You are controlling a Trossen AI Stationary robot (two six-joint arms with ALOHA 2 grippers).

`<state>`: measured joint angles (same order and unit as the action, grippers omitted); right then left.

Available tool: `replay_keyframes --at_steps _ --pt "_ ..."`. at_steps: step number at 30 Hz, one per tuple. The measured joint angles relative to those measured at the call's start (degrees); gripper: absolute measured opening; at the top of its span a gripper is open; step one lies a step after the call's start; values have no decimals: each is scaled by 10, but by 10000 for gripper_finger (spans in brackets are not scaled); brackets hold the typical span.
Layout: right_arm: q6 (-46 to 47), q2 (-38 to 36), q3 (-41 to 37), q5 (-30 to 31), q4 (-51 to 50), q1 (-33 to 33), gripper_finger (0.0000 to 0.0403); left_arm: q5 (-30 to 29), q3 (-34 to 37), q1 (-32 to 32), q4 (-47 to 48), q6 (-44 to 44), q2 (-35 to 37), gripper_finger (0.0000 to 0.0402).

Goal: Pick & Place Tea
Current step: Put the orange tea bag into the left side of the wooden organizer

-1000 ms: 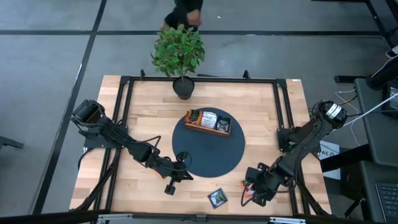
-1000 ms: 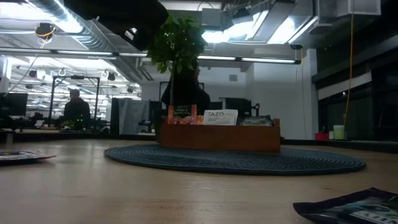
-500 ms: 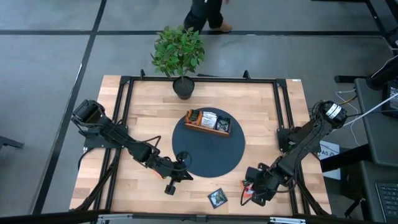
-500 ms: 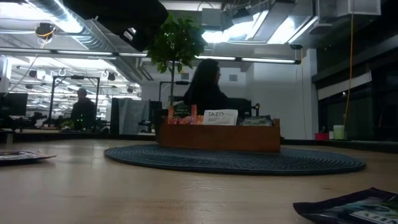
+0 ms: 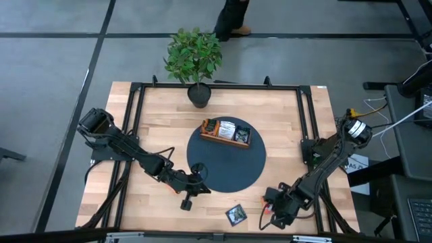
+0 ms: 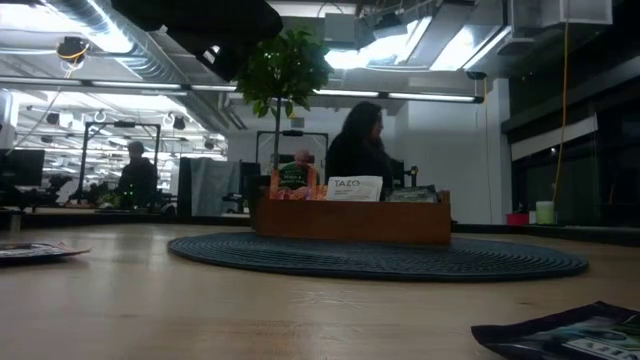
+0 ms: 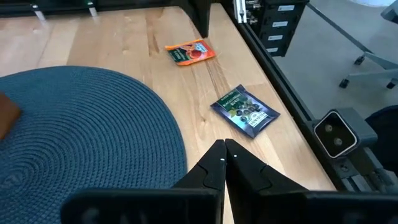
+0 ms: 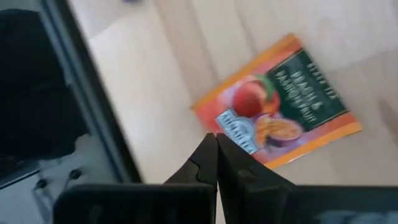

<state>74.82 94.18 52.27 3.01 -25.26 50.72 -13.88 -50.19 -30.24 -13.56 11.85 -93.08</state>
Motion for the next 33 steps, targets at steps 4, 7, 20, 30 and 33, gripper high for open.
replay_keyframes --at_steps 4,7,20,30,33 --pt "20 17 0 -3 -19 0 2 -1 0 0 0 0 0 6" --pt "30 34 0 -13 -18 0 2 -2 0 0 0 0 0 7" --pt "-101 53 2 30 -49 -8 1 -2 0 0 0 -1 0 7" --pt "-311 54 1 100 -37 -46 2 -45 0 10 -63 16 -13 15" --pt "-344 55 0 103 -35 -62 2 -45 0 26 -70 71 -26 30"
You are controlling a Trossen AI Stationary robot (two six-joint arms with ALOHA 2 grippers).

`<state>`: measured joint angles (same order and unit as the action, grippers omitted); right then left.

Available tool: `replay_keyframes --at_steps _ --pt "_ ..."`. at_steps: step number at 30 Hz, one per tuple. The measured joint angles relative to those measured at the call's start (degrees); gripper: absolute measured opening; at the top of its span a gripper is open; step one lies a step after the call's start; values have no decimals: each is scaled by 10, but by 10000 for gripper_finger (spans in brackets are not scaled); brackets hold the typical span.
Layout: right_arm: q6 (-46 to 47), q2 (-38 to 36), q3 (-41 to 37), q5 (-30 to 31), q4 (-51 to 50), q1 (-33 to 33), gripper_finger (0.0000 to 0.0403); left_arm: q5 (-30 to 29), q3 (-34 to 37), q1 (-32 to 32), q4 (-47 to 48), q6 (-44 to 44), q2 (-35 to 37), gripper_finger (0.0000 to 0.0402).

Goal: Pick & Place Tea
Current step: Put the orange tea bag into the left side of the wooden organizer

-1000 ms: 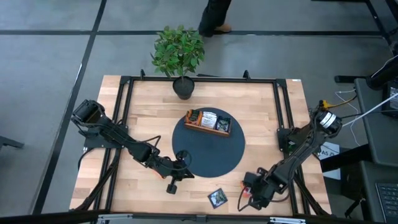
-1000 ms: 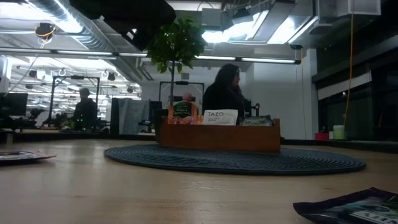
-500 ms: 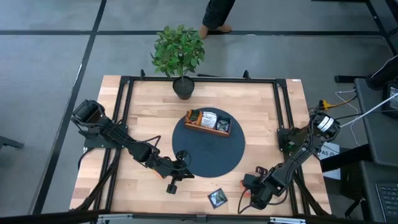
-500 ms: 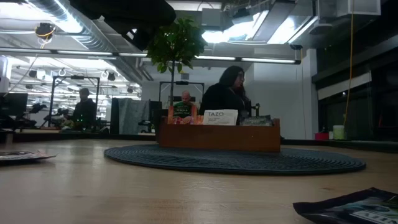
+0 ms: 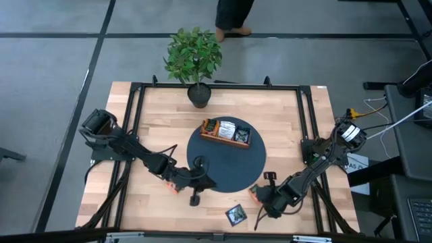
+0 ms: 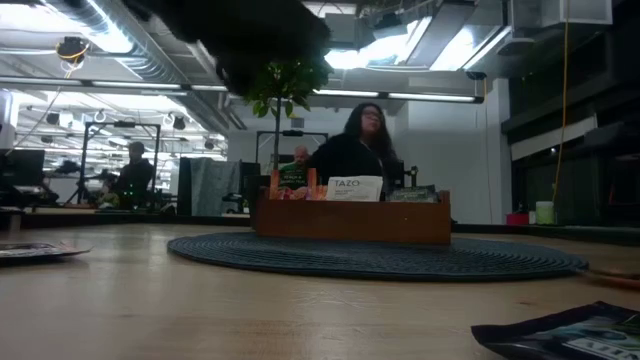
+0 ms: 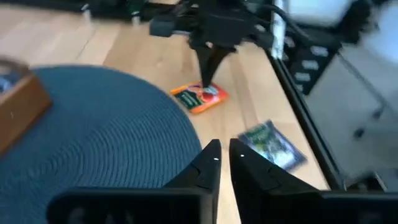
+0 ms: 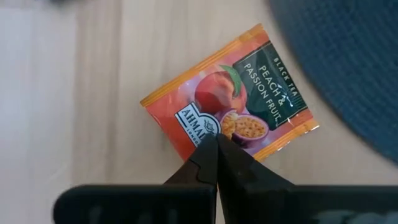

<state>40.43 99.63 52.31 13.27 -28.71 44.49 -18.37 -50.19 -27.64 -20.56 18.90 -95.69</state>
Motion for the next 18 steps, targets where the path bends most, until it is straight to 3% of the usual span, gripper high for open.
replay_keyframes --at_steps 8,13,18 --pt "-36 5 0 -4 22 -31 2 43 0 54 -78 135 -67 84" --pt "-48 7 0 8 32 -31 2 92 0 69 -140 149 -102 102" --pt "-48 0 9 -3 21 -17 2 102 0 73 -155 150 -110 104"
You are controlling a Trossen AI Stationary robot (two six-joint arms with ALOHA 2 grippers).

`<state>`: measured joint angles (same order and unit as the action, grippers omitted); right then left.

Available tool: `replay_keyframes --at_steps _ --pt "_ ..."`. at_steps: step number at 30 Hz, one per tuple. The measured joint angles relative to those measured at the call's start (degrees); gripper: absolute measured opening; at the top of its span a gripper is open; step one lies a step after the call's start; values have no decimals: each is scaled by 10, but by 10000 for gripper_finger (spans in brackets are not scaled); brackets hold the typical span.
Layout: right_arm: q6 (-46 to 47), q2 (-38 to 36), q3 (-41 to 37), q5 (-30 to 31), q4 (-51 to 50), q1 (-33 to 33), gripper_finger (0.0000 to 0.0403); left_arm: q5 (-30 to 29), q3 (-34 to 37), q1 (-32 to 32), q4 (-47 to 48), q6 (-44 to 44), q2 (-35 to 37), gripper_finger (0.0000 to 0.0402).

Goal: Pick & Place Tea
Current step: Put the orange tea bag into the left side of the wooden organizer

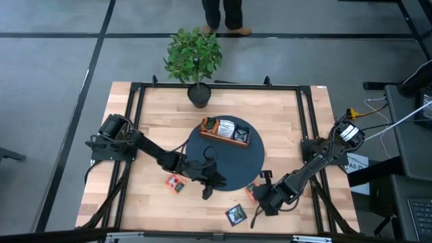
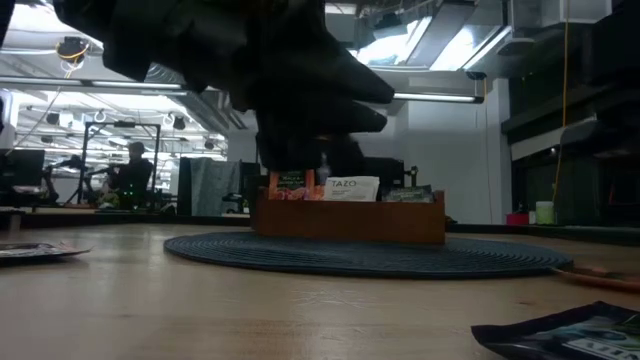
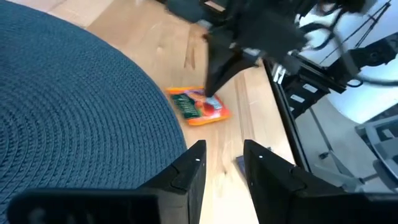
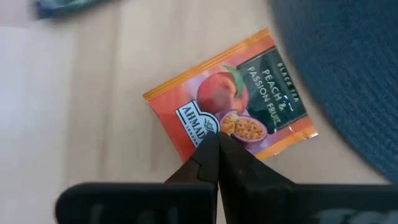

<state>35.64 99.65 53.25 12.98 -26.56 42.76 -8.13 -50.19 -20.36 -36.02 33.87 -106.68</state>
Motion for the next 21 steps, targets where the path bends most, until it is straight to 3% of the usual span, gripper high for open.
replay_keyframes --at_steps 8,13,21 --pt "-1 -14 45 50 -40 18 1 -3 0 2 -1 -1 -1 104" --pt "29 -15 45 -6 -29 18 1 -3 0 2 -2 -1 -1 102" --pt "63 -13 44 -11 -18 21 1 -18 0 2 -2 -1 -1 105"
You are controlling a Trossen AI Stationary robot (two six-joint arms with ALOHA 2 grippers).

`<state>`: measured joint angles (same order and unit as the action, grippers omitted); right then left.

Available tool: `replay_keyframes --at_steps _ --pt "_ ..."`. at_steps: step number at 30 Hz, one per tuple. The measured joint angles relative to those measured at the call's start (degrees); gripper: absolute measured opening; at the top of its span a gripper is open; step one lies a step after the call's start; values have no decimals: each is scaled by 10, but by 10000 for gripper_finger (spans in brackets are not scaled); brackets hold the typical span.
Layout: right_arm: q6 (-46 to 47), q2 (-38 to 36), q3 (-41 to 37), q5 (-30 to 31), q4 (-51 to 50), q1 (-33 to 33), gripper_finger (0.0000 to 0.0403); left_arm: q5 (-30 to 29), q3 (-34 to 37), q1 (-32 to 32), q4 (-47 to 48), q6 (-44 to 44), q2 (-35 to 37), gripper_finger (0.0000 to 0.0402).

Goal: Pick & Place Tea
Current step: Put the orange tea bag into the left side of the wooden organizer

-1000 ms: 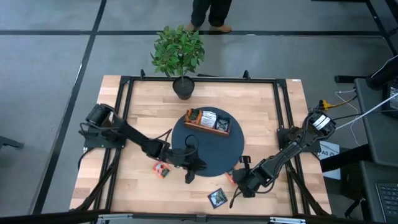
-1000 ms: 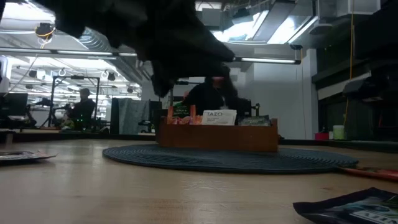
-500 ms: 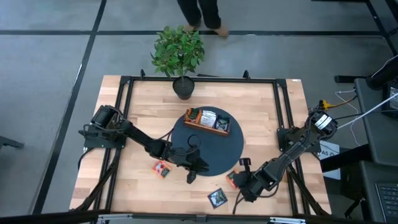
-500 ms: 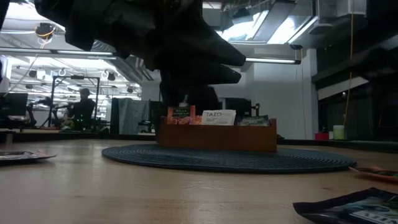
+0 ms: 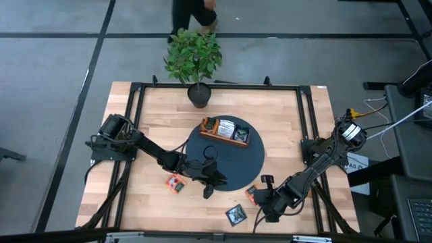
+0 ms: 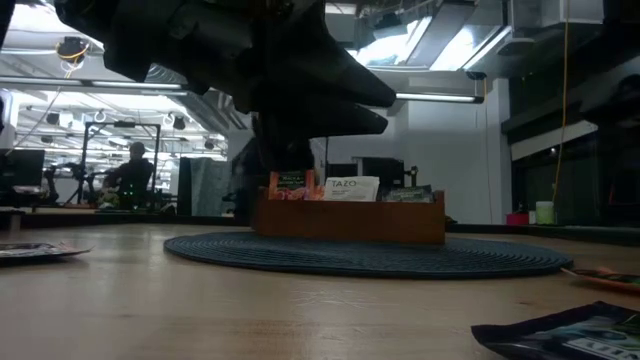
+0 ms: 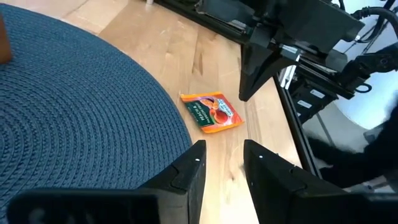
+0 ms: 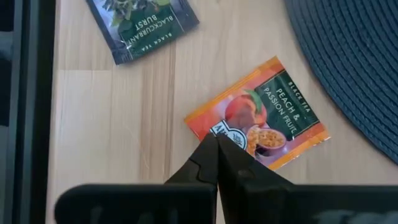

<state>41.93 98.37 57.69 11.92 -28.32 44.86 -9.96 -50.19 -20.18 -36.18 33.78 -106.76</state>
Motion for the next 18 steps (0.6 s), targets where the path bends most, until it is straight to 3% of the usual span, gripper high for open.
replay_keyframes --at_steps 8,18 --pt "28 33 0 -24 3 3 0 0 0 -1 0 0 0 105" --pt "30 44 0 -10 3 3 0 0 0 -1 0 0 0 107"
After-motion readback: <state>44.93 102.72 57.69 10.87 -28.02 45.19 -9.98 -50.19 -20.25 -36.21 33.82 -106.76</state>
